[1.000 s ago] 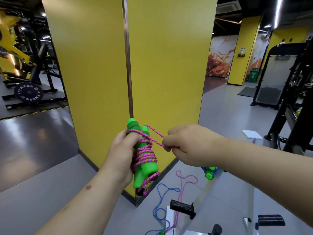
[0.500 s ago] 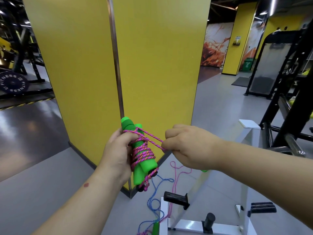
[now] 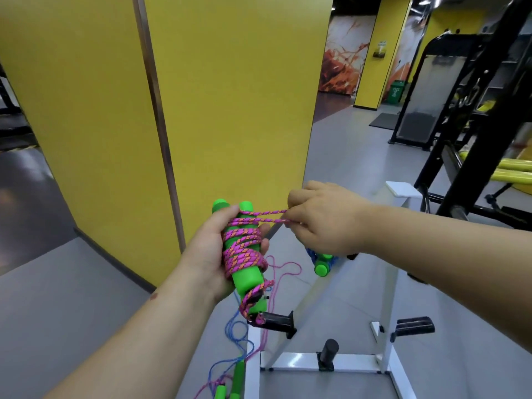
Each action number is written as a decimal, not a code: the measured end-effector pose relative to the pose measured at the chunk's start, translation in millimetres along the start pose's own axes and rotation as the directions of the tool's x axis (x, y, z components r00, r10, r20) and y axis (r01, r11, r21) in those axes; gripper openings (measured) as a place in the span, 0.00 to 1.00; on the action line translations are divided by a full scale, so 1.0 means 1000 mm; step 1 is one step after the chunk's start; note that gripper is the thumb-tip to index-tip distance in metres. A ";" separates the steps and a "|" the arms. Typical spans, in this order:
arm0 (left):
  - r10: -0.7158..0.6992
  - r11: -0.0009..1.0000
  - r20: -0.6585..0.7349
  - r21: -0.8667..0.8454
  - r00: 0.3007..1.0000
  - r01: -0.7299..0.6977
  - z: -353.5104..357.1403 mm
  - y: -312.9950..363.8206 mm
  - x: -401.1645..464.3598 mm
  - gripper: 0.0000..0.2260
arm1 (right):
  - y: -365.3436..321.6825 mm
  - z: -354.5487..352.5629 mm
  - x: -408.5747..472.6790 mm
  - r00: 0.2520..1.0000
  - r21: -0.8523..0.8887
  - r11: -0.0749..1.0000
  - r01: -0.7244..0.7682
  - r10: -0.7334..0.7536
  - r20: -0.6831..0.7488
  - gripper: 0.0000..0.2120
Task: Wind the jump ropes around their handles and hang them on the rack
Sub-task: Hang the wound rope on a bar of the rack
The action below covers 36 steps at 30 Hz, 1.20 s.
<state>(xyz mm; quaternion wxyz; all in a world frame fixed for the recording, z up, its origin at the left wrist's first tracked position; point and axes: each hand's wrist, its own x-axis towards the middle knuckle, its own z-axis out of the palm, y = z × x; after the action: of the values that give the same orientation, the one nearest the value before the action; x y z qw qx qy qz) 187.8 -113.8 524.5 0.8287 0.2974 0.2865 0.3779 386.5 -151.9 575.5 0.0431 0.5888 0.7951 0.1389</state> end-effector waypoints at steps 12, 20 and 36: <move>-0.028 0.996 -0.053 -0.084 0.998 0.023 -0.019 -0.075 0.101 0.12 | 0.042 0.045 0.024 0.874 0.469 0.744 -0.476 0.457 0.162 0.09; -0.113 0.994 -0.058 -0.015 0.992 0.112 -0.021 -0.105 0.143 0.07 | 0.054 0.066 0.023 0.858 0.388 0.767 -0.510 0.427 0.284 0.17; -0.165 0.986 -0.106 0.014 0.981 0.167 -0.027 -0.127 0.195 0.17 | 0.066 0.083 0.004 0.937 0.619 0.718 -0.319 0.338 0.091 0.13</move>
<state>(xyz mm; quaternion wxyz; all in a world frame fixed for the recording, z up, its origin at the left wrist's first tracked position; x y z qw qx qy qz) 334.6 -19.1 367.7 0.8378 0.2616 0.3574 0.3192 465.4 -116.5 514.6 -0.1914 0.6989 0.6789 -0.1185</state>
